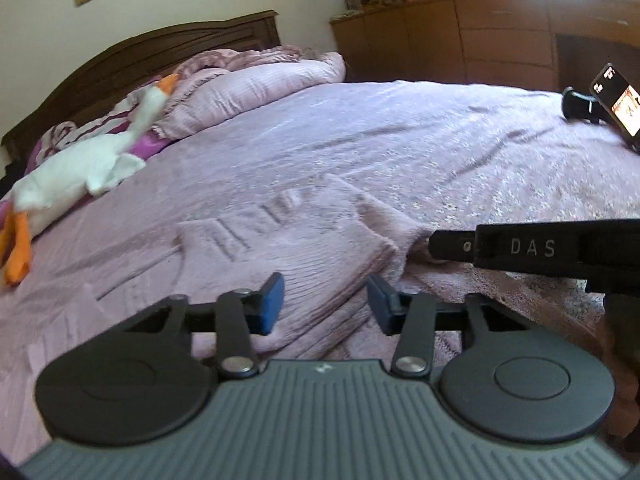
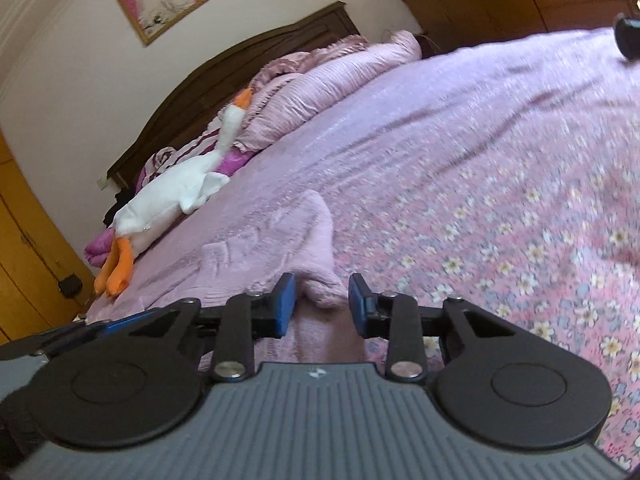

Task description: Fold small clothes

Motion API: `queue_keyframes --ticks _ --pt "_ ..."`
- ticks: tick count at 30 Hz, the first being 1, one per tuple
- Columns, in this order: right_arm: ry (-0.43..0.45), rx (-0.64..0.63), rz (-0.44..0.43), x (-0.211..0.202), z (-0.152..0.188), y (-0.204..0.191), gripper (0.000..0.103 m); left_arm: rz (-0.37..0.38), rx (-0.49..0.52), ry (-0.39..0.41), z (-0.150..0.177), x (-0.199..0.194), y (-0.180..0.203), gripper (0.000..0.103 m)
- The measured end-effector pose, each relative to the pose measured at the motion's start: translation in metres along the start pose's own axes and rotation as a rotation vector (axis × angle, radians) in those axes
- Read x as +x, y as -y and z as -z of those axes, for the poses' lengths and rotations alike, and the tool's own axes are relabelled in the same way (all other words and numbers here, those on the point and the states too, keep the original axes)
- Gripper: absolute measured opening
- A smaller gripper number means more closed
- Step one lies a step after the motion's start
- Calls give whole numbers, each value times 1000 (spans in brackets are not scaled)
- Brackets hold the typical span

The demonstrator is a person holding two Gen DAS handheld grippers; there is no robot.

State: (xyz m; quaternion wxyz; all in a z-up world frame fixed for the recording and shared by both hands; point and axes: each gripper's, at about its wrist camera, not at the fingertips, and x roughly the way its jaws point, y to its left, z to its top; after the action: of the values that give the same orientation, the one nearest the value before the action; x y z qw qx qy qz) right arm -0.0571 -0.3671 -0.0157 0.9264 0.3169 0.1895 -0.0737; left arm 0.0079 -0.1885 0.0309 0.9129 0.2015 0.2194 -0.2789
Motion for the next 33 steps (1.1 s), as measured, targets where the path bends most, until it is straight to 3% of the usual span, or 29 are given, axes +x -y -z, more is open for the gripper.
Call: queue_keyframes --ticks 4,11,12,13,15,21,26,33 --pt "-12 24 1 5 2 6 38 24 6 -23 -1 14 3 32" --pt "-11 21 1 7 5 7 39 37 28 -36 -2 23 6 31" --pt "-11 18 3 6 4 7 39 37 27 -29 -2 22 5 27" --pt "-11 14 5 6 5 7 39 43 20 -23 -2 21 4 15" --pt "-15 13 6 6 5 7 38 30 4 -6 -4 18 -1 12" --pt "-15 17 5 7 4 8 38 -59 -96 70 -16 -3 -30 9" --pt "-15 16 5 8 4 8 38 -164 -245 114 -20 -31 -74 9" --pt "-16 10 10 8 4 9 38 -353 -419 121 3 -65 -131 9"
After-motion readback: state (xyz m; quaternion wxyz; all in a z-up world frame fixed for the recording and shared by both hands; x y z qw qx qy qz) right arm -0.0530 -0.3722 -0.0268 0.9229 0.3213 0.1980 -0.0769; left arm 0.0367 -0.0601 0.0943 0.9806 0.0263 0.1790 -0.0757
